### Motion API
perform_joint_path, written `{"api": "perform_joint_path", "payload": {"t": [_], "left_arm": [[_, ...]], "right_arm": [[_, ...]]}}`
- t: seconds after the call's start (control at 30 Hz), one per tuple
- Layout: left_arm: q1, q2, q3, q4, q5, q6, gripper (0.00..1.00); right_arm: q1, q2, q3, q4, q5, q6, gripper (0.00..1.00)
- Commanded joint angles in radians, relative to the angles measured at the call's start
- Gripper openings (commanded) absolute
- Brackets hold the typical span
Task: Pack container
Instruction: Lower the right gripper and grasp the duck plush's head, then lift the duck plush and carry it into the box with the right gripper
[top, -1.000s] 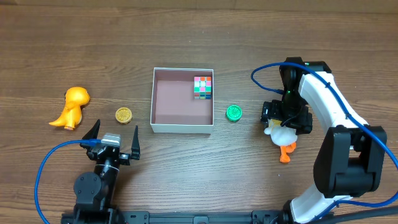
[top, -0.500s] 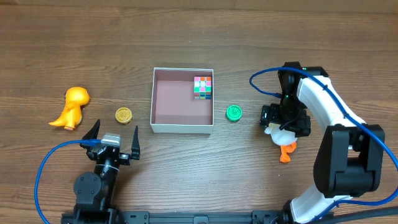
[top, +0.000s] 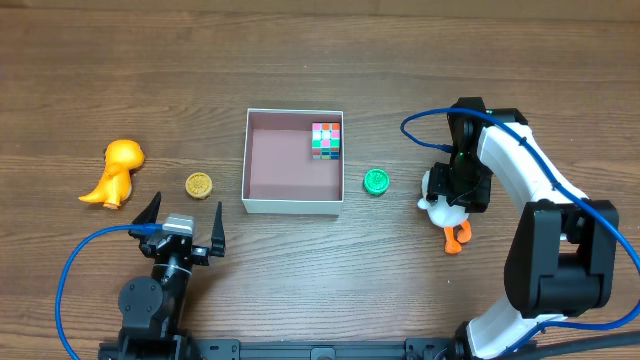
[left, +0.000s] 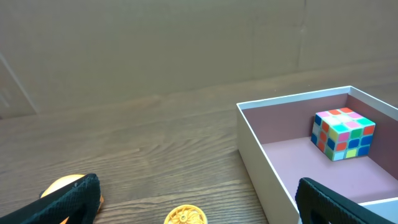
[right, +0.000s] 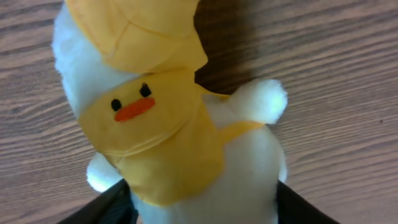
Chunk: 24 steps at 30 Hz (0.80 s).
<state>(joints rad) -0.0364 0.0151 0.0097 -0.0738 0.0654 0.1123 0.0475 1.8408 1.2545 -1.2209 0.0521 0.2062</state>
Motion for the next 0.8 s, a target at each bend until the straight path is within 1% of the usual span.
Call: {"api": "perform_joint_path", "payload": {"t": [0.0, 0.07, 0.27, 0.3, 0.33, 0.4, 0.57, 0.6, 0.77], "left_arm": [[0.010, -0.009, -0.005, 0.001, -0.010, 0.015, 1.00], [0.010, -0.009, -0.005, 0.001, -0.010, 0.015, 1.00], [0.010, -0.009, -0.005, 0.001, -0.010, 0.015, 1.00], [0.010, -0.009, -0.005, 0.001, -0.010, 0.015, 1.00], [0.010, -0.009, -0.005, 0.001, -0.010, 0.015, 1.00], [0.010, -0.009, -0.005, 0.001, -0.010, 0.015, 1.00], [0.010, -0.009, -0.005, 0.001, -0.010, 0.015, 1.00], [0.010, -0.009, -0.005, 0.001, -0.010, 0.015, 1.00], [0.010, -0.009, -0.005, 0.001, -0.010, 0.015, 1.00]], "right_arm": [[0.002, -0.027, -0.005, 0.005, -0.010, -0.001, 0.51], [0.002, -0.027, -0.004, 0.005, -0.010, 0.000, 0.44], [0.002, -0.027, 0.021, -0.005, -0.019, 0.003, 0.44], [0.002, -0.027, 0.037, -0.015, -0.031, 0.003, 0.42], [0.002, -0.027, 0.062, -0.029, -0.049, 0.003, 0.37], [0.002, -0.027, 0.114, -0.055, -0.086, 0.003, 0.33], [0.002, -0.027, 0.317, -0.151, -0.204, 0.004, 0.31], [0.003, -0.027, 0.360, -0.175, -0.223, 0.006, 0.29], [0.014, -0.027, 0.559, -0.286, -0.319, 0.060, 0.28]]}}
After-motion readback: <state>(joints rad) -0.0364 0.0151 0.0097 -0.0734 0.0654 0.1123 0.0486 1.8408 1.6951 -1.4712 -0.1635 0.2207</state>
